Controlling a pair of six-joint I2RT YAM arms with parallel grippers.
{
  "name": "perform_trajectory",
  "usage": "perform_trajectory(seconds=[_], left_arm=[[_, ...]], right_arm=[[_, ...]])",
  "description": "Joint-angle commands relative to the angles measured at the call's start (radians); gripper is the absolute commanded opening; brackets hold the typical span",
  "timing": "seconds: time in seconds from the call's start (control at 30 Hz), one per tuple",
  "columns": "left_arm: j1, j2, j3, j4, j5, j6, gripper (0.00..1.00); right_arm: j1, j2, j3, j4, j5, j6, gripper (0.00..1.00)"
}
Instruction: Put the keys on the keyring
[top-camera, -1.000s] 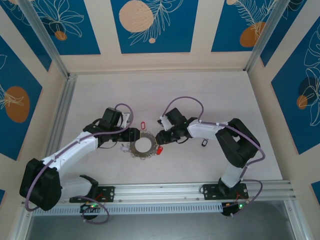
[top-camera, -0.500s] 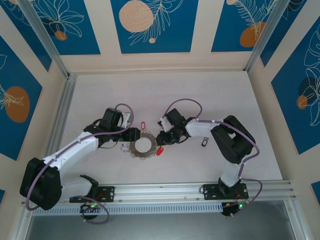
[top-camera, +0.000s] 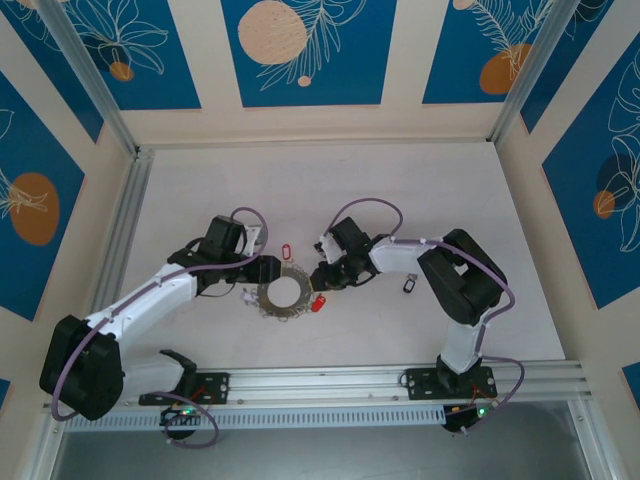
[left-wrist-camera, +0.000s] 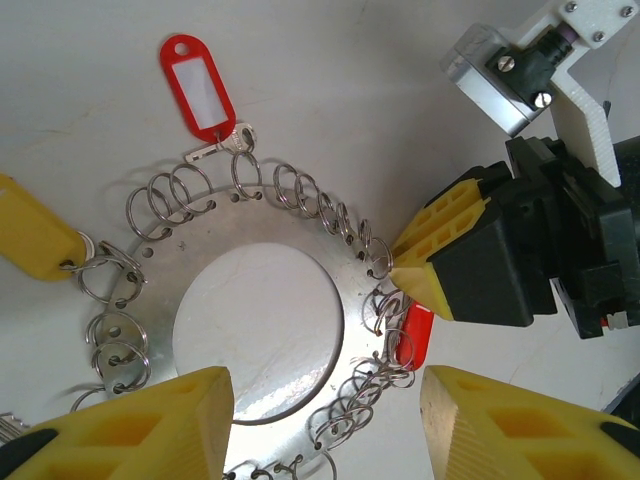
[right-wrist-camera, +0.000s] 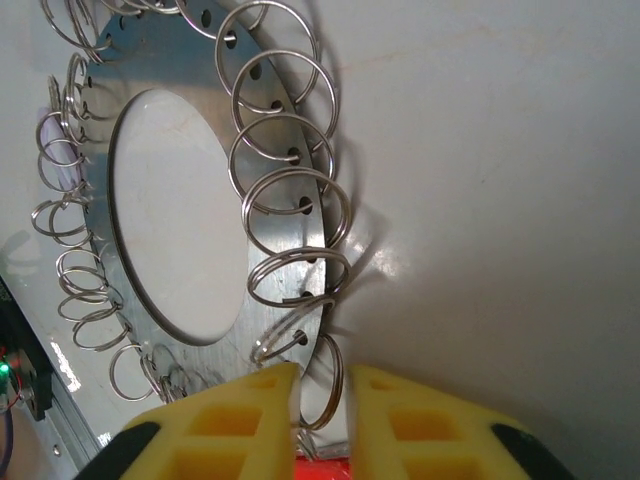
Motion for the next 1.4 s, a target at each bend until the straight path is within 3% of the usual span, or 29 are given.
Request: perform_trajectory(seconds=[0.0, 0.33, 0.53, 0.67, 1.0, 1.2, 1.37], left_arm=[[-0.007, -0.018, 0.006, -0.014, -0.014, 0.028, 0.52], [-0.007, -0.021, 0.015, -0.039, -0.036, 0.04, 0.51], [-0.006, -0.031, 0.015, -0.04, -0.04, 0.044, 0.5], [-0.007, -0.049, 0.012, -0.036, -0.033, 0.049, 0.49], [-0.034, -0.213, 0.005, 0.044, 0.057, 0.119, 0.44], [-0.116, -0.362, 0.004, 0.163, 0.112, 0.184, 0.43], [-0.149, -0.388, 0.026, 0.211, 0.174, 0.233, 0.43]], right_arm=[[-0.002, 0.022, 0.032, 0.0, -0.036, 0.008, 0.24], [-0.004, 0.006, 0.023, 0.003, -0.04, 0.013, 0.15], [-0.012, -0.076, 0.0, -0.004, 0.015, -0.031, 0.0], [0.002, -0.206, -0.04, 0.043, 0.047, -0.119, 0.0], [0.088, -0.519, -0.076, 0.066, 0.276, -0.402, 0.0], [0.104, -0.685, -0.135, 0.158, 0.167, -0.498, 0.0], [0.103, -0.721, -0.111, 0.134, 0.041, -0.54, 0.0]])
